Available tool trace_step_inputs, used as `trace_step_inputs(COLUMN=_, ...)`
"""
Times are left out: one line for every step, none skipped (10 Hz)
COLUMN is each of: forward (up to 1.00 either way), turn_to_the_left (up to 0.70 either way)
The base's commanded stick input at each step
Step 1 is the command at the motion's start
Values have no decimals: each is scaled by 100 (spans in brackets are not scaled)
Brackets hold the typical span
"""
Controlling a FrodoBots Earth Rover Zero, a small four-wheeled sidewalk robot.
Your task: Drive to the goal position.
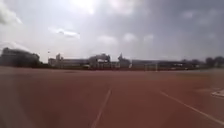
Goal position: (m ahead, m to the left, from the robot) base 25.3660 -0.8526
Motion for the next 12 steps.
trace_step_inputs(forward=70, turn_to_the_left=0)
trace_step_inputs(forward=70, turn_to_the_left=0)
trace_step_inputs(forward=70, turn_to_the_left=0)
trace_step_inputs(forward=70, turn_to_the_left=0)
trace_step_inputs(forward=70, turn_to_the_left=0)
trace_step_inputs(forward=70, turn_to_the_left=0)
trace_step_inputs(forward=70, turn_to_the_left=-35)
trace_step_inputs(forward=70, turn_to_the_left=-35)
trace_step_inputs(forward=70, turn_to_the_left=-35)
trace_step_inputs(forward=70, turn_to_the_left=-35)
trace_step_inputs(forward=70, turn_to_the_left=-35)
trace_step_inputs(forward=70, turn_to_the_left=-35)
